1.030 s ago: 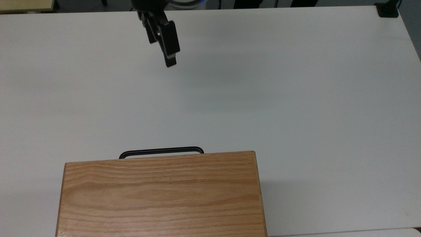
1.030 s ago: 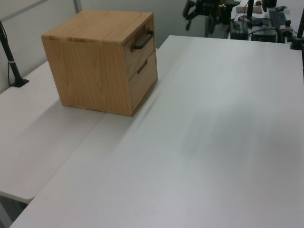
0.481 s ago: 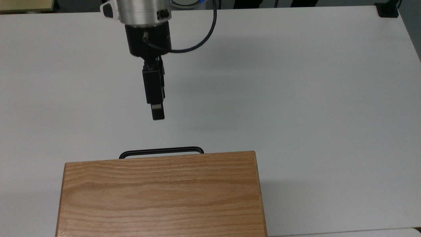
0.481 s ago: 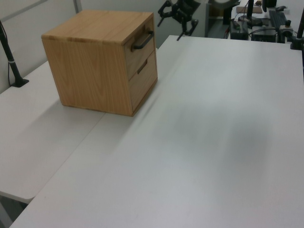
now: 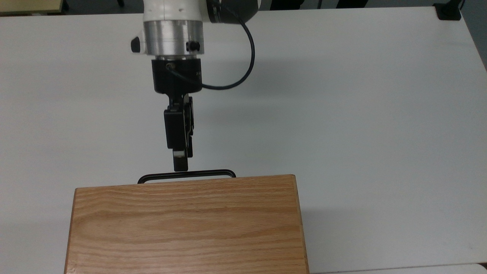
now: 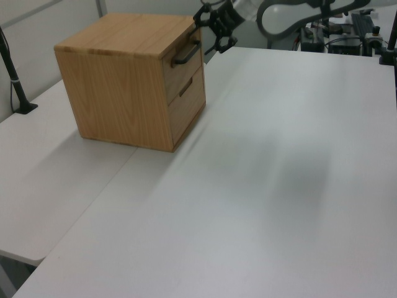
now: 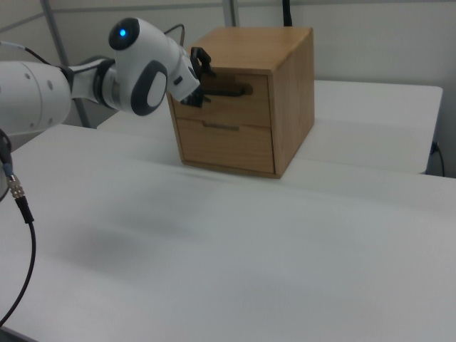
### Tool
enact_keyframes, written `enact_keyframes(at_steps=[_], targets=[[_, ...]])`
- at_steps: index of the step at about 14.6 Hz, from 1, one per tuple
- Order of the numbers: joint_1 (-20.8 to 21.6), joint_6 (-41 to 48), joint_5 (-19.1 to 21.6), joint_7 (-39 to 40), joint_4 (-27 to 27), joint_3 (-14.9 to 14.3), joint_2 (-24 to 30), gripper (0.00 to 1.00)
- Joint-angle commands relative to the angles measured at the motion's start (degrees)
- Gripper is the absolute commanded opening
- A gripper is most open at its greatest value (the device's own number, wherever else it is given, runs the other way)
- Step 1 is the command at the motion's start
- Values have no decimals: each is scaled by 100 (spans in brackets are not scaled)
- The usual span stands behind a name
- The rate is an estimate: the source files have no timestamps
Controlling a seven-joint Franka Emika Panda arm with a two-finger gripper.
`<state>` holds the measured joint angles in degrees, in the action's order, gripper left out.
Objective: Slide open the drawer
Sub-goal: 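Close the gripper around the black bar handle of the upper drawer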
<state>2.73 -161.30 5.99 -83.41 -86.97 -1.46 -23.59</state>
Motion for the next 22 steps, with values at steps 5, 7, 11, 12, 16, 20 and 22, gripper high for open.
enact_keyframes(at_steps=[5, 7, 11, 12, 16, 20, 22], targets=[[131, -191, 51, -281, 83, -30, -172, 43], [140, -191, 7, -272, 101, -30, -242, 21], [140, -208, -46, -281, 127, -30, -348, 20], [140, -208, -28, -281, 127, -30, -348, 20], [131, -208, -28, -281, 127, -30, -348, 21], [122, -191, 24, -281, 14, -21, -235, 16], [105, -191, 42, -351, -258, -21, -15, 16]])
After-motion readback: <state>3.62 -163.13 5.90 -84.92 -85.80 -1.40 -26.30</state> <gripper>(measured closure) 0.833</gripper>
